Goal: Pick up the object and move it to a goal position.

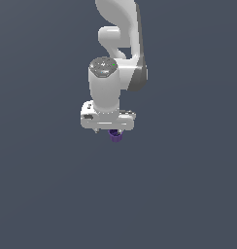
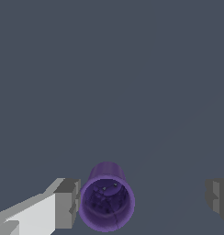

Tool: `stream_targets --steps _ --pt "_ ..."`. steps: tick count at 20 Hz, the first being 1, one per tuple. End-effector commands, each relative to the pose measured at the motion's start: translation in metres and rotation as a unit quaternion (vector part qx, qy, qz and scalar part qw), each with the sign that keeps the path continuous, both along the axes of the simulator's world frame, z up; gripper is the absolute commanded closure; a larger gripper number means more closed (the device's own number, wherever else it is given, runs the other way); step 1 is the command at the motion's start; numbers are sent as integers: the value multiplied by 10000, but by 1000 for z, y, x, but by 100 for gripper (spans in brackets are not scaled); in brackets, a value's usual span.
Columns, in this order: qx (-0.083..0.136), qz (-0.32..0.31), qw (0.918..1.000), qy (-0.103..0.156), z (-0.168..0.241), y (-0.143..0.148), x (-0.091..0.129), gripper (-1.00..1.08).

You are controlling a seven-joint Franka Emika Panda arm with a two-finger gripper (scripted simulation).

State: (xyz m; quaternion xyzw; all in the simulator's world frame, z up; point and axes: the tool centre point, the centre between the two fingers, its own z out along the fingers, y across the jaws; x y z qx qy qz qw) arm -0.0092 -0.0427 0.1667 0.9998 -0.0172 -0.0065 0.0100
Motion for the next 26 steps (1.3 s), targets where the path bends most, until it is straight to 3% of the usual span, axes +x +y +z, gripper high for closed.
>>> stream_targets --steps 1,15,26 --pt "0 0 10000 0 0 0 0 -20" --pt "-12 -200 9998 -60 1 -5 -1 -20" --pt "24 -1095 9940 -73 -20 -2 -25 -20"
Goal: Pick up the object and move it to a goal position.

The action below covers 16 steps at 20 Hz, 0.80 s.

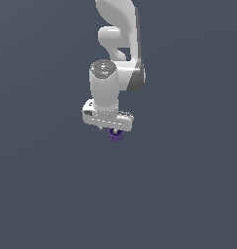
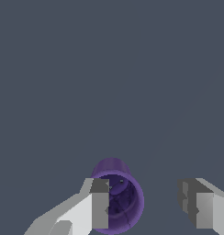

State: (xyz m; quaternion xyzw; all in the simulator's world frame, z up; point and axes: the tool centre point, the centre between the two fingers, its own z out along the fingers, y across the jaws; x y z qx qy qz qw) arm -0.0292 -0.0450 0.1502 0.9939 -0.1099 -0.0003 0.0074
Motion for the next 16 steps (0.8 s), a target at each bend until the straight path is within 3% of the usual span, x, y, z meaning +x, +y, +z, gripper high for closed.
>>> stream_targets --steps 1,6,16 --pt "12 -295 9996 -3 -7 1 -8 -20" --pt "35 -1012 9949 -12 -22 2 -29 -20" --pt "57 -2152 9766 -23 -45 3 -63 -20"
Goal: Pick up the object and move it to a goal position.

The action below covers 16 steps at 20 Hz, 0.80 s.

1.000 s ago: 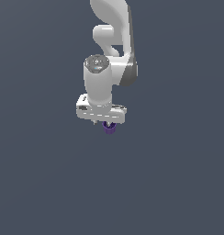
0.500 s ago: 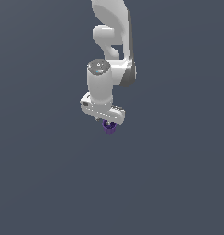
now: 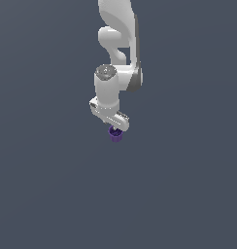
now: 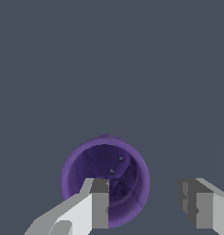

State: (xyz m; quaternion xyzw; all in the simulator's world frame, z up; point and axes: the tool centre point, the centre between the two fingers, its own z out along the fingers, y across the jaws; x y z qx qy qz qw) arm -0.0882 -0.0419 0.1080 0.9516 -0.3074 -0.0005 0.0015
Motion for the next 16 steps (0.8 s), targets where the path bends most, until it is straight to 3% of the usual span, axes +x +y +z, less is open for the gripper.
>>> stream_targets --steps 1,16 --pt "2 -220 9998 -4 -4 0 -7 -20" --pt "4 -518 9987 -4 -18 0 -16 -20"
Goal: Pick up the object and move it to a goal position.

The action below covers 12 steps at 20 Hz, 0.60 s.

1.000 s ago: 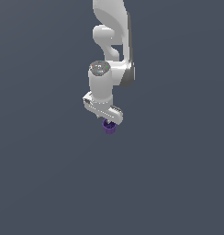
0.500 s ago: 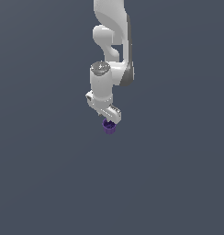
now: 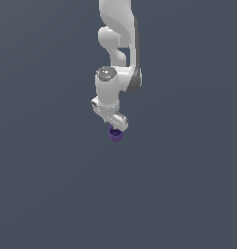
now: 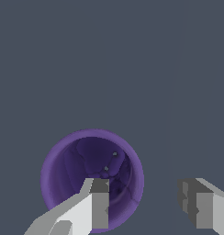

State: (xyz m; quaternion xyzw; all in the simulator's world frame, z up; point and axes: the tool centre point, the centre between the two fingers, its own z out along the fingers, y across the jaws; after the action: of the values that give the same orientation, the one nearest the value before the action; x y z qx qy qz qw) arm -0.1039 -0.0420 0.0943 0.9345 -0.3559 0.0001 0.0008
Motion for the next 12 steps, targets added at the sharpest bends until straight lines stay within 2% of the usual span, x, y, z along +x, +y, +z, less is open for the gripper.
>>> stream_targets --steps 1,8,9,12 --pt "0 -6 10000 4 -8 0 -1 -20" --pt "-2 -21 10000 3 -24 0 -2 -20" --pt "-2 -21 10000 3 -24 0 -2 108" --pt "-2 -21 10000 3 -24 0 -2 108"
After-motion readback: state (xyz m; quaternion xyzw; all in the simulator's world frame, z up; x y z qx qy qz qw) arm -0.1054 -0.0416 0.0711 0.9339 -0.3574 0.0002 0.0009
